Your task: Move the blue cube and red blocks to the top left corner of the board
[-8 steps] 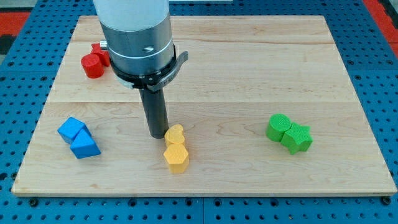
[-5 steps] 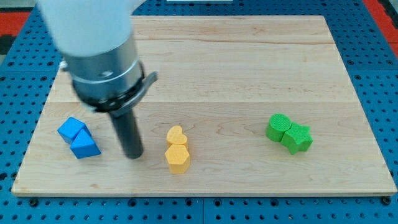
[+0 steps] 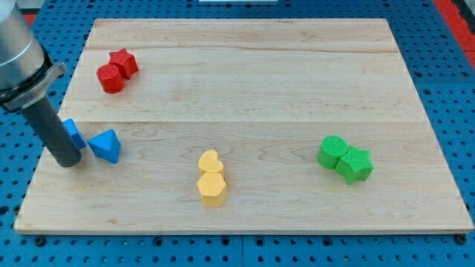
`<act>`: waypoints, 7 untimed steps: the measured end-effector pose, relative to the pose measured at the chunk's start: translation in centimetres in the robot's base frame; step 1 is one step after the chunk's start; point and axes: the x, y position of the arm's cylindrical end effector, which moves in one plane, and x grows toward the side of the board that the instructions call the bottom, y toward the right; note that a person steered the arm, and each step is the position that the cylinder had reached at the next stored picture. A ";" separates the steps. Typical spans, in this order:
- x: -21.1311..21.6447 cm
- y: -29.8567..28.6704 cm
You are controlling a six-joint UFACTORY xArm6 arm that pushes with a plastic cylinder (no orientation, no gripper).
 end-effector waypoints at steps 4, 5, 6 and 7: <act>-18.3 1.5; -18.6 1.5; -15.8 1.5; -16.2 3.7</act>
